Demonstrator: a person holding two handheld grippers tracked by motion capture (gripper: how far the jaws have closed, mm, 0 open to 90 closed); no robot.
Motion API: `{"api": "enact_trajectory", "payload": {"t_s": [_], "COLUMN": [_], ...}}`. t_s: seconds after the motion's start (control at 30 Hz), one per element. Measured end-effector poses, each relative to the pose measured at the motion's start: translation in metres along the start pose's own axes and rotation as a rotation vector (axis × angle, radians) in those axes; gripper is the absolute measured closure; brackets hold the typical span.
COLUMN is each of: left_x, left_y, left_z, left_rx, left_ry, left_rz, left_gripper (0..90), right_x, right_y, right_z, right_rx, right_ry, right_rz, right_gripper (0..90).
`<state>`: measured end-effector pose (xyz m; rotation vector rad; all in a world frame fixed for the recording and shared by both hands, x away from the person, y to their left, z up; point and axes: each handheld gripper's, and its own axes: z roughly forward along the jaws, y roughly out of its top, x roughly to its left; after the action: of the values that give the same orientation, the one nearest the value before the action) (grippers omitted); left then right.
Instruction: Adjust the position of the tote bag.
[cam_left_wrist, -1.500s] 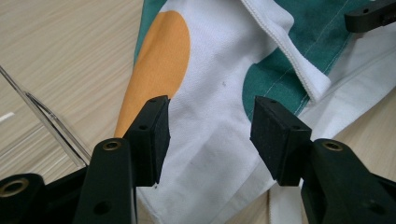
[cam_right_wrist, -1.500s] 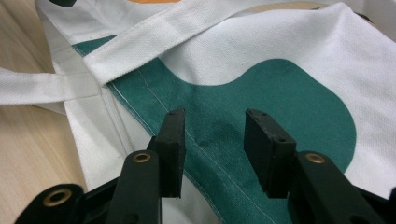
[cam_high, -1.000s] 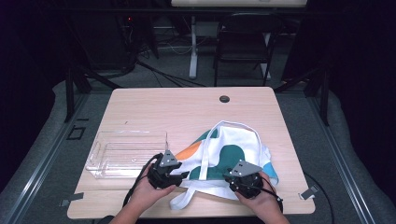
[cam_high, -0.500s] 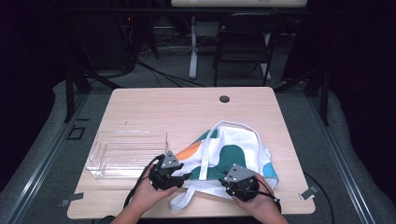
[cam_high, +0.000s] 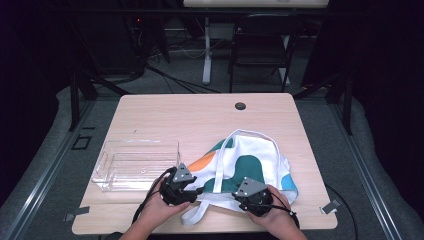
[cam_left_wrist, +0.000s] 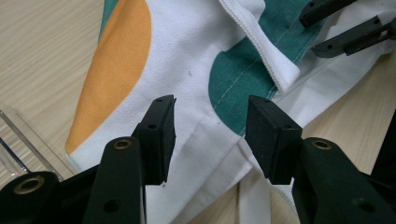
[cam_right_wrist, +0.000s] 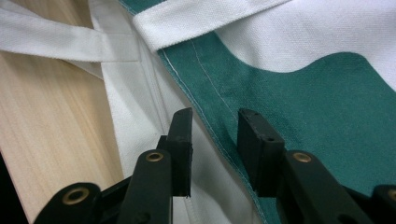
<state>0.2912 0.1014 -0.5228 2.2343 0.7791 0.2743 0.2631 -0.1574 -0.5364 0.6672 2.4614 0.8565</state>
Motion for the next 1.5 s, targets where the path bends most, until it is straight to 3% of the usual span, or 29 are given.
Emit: {"api": "enact_trajectory", "payload": {"t_s": [0.3,0.5,0.77,1.07,1.27,1.5], "left_x": [-0.001,-0.004,-0.006,-0.01,-0.013,-0.016], "left_y": [0.0,-0.001,-0.001,-0.001,-0.001,-0.001], "left_z": [-0.001,-0.001,-0.001,0.001,0.003,0.006], "left_rx": [0.011,0.006,0.011,0.011,0.024,0.025], "left_ry": [0.005,0.01,0.002,0.009,-0.009,0.01], "left_rz": [0.011,0.017,0.026,0.05,0.072,0.085], "left_gripper": [50.5,50.5,49.7,47.7,46.2,46.8], "right_x": [0.001,0.002,0.003,0.003,0.003,0.002], "right_y": [0.002,0.004,0.006,0.007,0.007,0.008], "right_z": [0.005,0.004,0.004,0.003,0.003,0.003], "right_rx": [0.026,0.009,0.015,0.022,0.014,0.008], "right_ry": [-0.025,-0.022,-0.028,-0.042,-0.044,-0.047], "right_rz": [-0.018,-0.01,-0.026,-0.031,-0.018,-0.009], "right_gripper": [68.5,77.7,83.3,86.2,86.9,87.3]}}
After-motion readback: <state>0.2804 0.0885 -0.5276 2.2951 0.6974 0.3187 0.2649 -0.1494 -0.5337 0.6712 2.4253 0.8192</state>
